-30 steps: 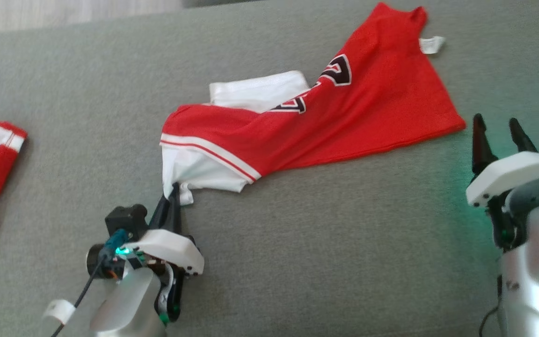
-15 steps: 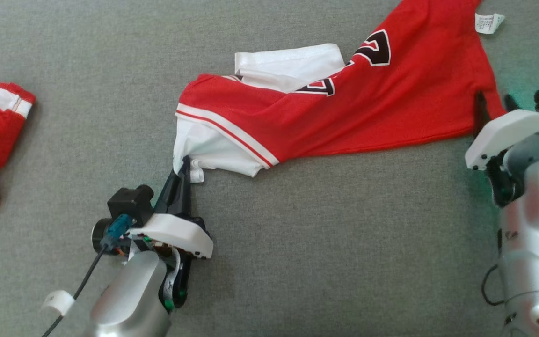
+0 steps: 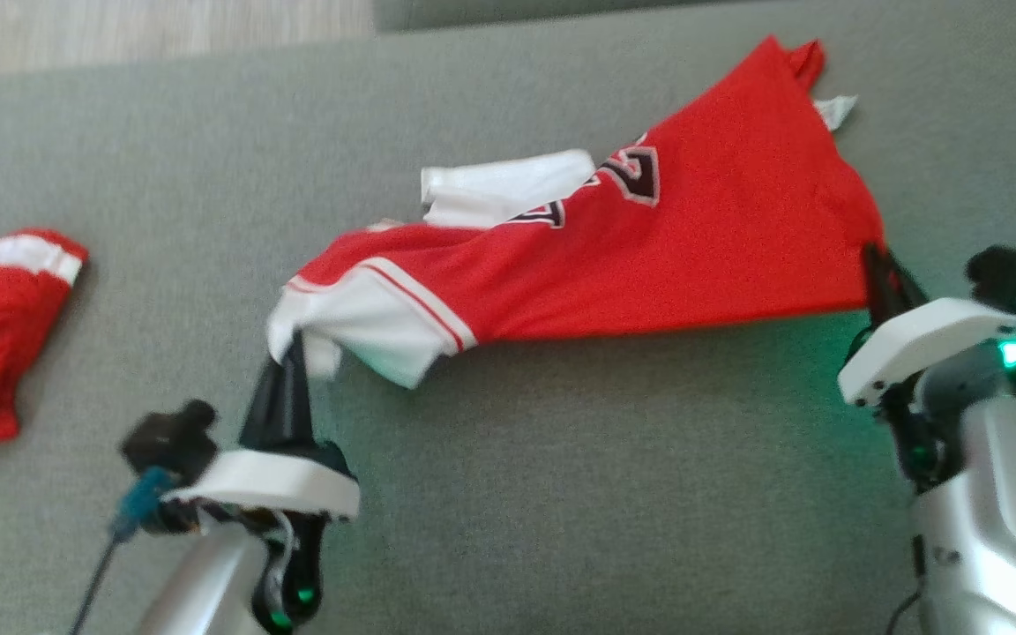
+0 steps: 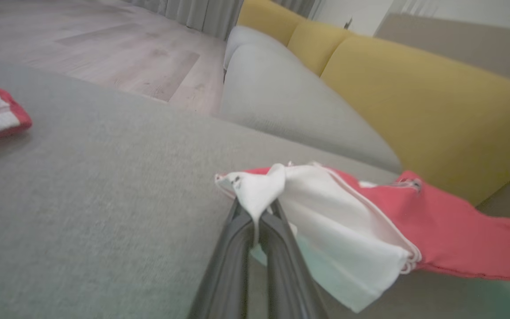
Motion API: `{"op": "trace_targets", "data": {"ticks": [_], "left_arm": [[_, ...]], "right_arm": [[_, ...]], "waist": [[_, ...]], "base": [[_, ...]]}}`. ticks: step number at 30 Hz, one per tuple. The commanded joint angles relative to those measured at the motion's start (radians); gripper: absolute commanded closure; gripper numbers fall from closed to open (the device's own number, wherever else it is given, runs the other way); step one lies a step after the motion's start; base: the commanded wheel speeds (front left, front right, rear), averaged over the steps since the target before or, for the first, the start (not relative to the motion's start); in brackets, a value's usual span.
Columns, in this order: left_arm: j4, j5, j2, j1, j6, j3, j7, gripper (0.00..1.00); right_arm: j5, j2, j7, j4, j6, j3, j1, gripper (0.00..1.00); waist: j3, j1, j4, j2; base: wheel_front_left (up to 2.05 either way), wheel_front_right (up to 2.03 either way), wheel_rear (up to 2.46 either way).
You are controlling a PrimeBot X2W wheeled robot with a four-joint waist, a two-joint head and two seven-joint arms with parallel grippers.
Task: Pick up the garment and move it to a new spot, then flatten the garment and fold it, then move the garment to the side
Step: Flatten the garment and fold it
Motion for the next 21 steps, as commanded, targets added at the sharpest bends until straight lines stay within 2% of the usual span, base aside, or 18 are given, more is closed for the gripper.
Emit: {"op": "trace_targets", "data": {"ticks": [1, 6, 7, 11, 14, 17, 21], "left_arm": [[-0.106, -0.031, 0.033, -0.008, -0.007, 0.062, -0.009, 1.00], [-0.405, -0.116, 0.088, 0.031, -0.004, 0.115, 0.086, 1.00], [-0.405, -0.116, 0.088, 0.031, -0.004, 0.115, 0.086, 1.00], [-0.637, -0.156, 0.153, 0.017, 0.032, 0.154, 0.198, 1.00], [-0.758, -0.198, 0.185, -0.025, 0.060, 0.180, 0.285, 1.00], [-0.805, -0.233, 0.209, -0.092, 0.077, 0.197, 0.359, 1.00], [-0.742, -0.276, 0.214, -0.214, 0.085, 0.211, 0.426, 1.00]], "right_arm": [[0.044, -0.001, 0.030, -0.135, -0.001, 0.025, 0.012, 1.00], [0.126, -0.001, 0.151, -0.475, -0.001, -0.008, 0.127, 1.00], [0.126, -0.001, 0.151, -0.475, -0.001, -0.008, 0.127, 1.00], [0.174, -0.001, 0.257, -0.735, -0.001, -0.040, 0.174, 1.00], [0.187, -0.001, 0.333, -0.874, -0.001, -0.053, 0.159, 1.00], [0.181, -0.002, 0.399, -0.931, -0.001, -0.054, 0.088, 1.00], [0.234, -0.010, 0.439, -0.849, -0.001, -0.042, -0.068, 1.00]], "waist": [[-0.062, 0.0000, -0.023, 0.0000], [-0.119, 0.0000, -0.037, 0.0000], [-0.119, 0.0000, -0.037, 0.0000], [-0.131, 0.0000, -0.041, 0.0000], [-0.117, 0.0000, -0.046, 0.0000], [-0.075, 0.0000, -0.047, 0.0000], [0.014, 0.0000, -0.048, 0.0000]], "base": [[0.00, 0.00, 0.00], [0.00, 0.00, 0.00], [0.00, 0.00, 0.00], [0.00, 0.00, 0.00], [0.00, 0.00, 0.00], [0.00, 0.00, 0.00], [0.00, 0.00, 0.00]]}}
